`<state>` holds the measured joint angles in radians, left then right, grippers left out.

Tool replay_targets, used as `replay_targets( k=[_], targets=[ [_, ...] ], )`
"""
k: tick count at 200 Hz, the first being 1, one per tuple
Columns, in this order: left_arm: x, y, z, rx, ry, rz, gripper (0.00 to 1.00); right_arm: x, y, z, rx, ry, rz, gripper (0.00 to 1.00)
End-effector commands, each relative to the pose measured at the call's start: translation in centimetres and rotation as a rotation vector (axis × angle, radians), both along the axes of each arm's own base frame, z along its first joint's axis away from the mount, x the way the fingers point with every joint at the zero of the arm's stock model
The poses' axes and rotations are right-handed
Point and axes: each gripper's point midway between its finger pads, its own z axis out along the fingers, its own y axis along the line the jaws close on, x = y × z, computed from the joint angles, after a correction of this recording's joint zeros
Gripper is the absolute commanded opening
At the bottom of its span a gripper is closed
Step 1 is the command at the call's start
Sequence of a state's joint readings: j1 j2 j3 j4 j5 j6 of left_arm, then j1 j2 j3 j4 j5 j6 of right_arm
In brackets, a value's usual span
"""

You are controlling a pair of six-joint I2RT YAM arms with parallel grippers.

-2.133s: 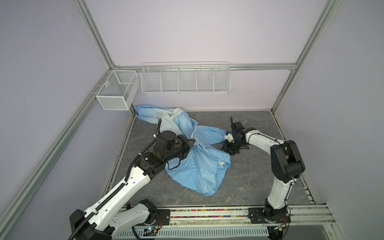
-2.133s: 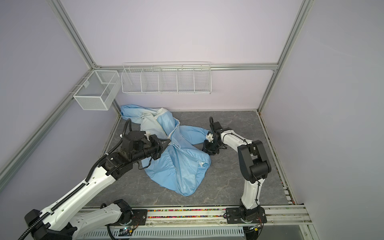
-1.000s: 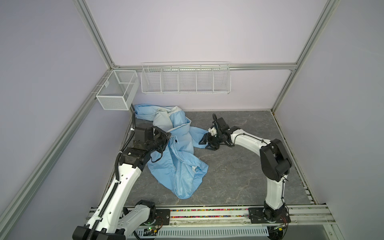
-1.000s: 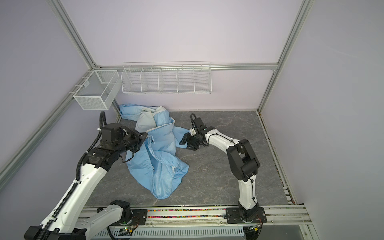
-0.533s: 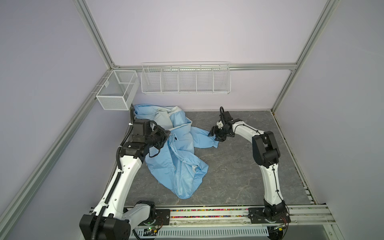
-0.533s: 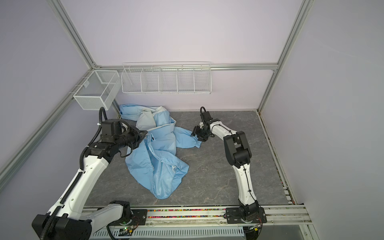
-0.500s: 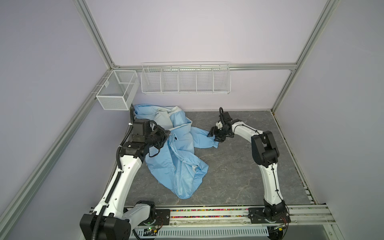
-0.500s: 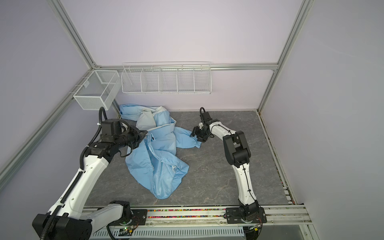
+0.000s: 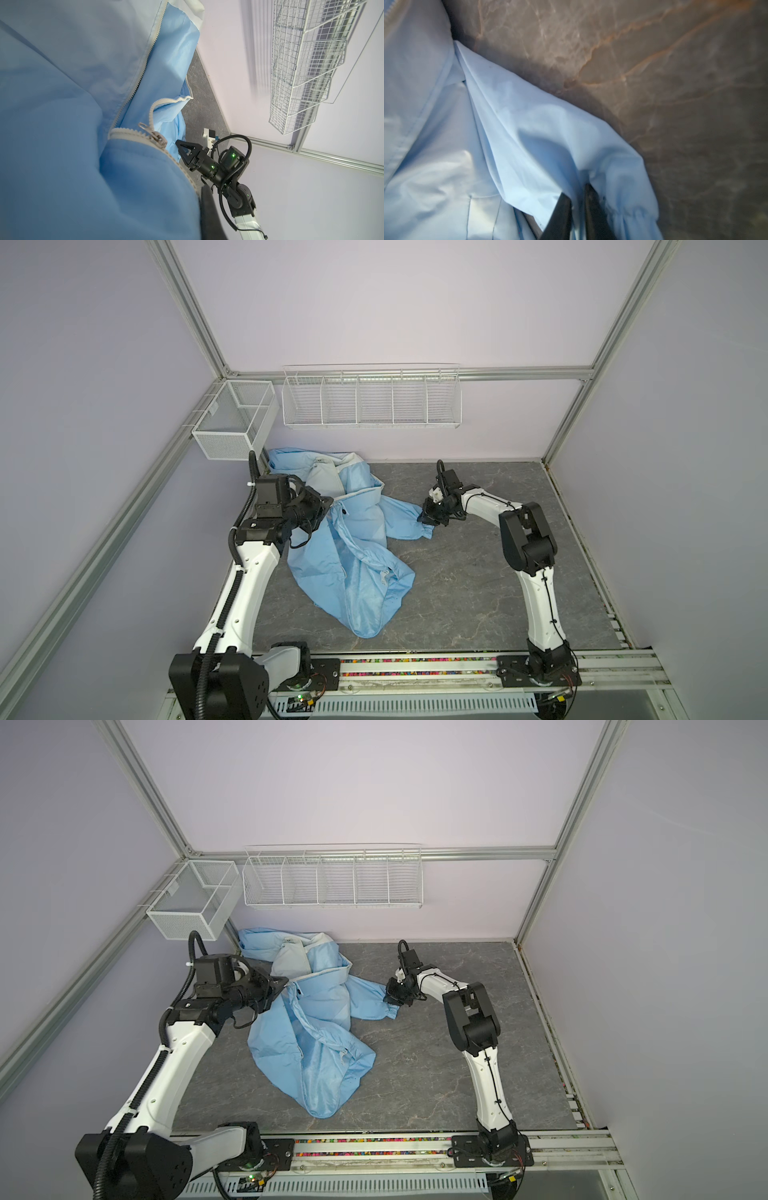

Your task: Zip up the jacket

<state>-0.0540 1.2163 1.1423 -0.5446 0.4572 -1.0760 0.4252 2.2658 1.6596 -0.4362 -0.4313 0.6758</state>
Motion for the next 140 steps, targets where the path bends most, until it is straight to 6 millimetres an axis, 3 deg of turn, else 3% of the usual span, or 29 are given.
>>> replay_targets(
  k=[1,33,50,79,105,122,140],
  targets=[
    [1.4,0.8,1.7,0.059,-0.067,0.007,0.0,-6.4,0.3,-3.5,-0.082,0.141,0.103,0.16],
    [2.7,1.1,1.0,0.083,-0.054,0.01,0.0,-11.7,4.7,-2.6,-0.043,0.134,0.287,0.17],
    [2.9,1.0,0.9,0.081,-0.046,0.002,0.0,-12.0,5.4,-0.7,-0.022,0.079,0.3,0.26],
    [2.0,1.2,0.8,0.099,-0.028,0.0,0.0,-8.4,4.3,5.3,0.054,-0.066,0.228,0.56],
    [0.5,1.2,0.6,0.1,-0.014,0.001,0.0,-3.5,3.0,9.8,0.119,-0.16,0.13,0.64],
    [-0.6,1.2,0.6,0.09,-0.008,0.003,0.0,-0.3,3.3,10.4,0.189,-0.155,0.054,0.67],
    [-1.9,1.1,0.6,0.075,-0.006,0.001,0.0,2.4,5.4,10.1,0.267,-0.118,0.023,0.69]
  ],
)
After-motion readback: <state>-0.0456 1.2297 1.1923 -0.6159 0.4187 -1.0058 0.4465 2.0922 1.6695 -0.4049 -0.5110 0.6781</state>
